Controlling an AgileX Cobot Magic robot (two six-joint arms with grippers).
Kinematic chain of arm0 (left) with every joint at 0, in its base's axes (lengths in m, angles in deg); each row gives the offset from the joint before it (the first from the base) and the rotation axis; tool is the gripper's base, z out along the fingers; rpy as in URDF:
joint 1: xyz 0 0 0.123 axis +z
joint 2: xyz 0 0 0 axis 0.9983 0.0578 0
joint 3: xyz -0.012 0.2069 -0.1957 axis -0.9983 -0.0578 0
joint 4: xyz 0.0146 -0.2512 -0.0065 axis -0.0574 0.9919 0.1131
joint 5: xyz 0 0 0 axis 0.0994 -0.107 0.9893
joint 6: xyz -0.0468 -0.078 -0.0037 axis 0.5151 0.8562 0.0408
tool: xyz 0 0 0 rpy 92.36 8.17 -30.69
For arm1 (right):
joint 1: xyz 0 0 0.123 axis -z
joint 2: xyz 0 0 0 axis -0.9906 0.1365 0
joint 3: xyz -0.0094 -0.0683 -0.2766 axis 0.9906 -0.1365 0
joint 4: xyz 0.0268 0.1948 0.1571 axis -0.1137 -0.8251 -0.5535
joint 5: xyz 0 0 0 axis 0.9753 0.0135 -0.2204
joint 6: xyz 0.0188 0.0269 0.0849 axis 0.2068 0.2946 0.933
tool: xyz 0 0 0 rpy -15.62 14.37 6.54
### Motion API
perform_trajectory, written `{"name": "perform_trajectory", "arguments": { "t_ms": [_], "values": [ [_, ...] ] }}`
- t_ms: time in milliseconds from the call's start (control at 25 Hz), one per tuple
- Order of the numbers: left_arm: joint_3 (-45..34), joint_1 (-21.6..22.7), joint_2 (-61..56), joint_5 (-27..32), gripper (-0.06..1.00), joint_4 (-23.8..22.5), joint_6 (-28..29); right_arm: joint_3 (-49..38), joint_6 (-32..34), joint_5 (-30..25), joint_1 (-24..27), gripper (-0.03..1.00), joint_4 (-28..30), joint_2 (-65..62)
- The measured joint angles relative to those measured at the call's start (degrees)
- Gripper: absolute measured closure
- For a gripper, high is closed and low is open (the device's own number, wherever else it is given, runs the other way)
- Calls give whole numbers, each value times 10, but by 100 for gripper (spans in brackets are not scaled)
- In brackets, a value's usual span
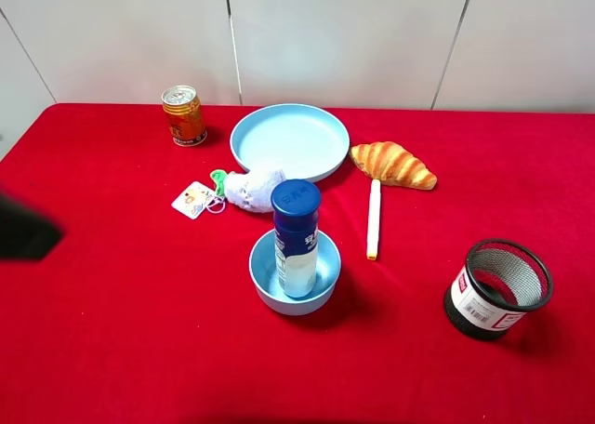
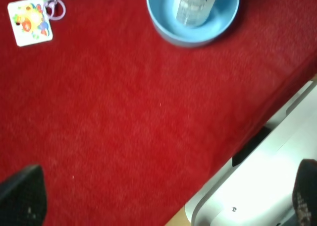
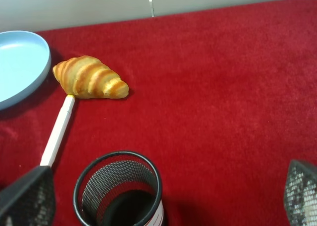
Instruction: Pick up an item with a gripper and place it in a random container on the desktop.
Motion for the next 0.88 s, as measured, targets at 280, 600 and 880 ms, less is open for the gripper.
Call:
{"name": "perform_trajectory", "arguments": {
  "t_ms": [280, 600, 880],
  "values": [
    [-96, 121, -134, -1, -5, 0, 1, 0, 0, 0, 0, 28, 0, 0],
    [-191, 301, -271, -21, -5, 3, -65, 0, 0, 0, 0, 28, 0, 0],
    [-250, 424, -367, -44, -5, 46, -101, 0, 0, 0, 0, 28, 0, 0]
  ]
}}
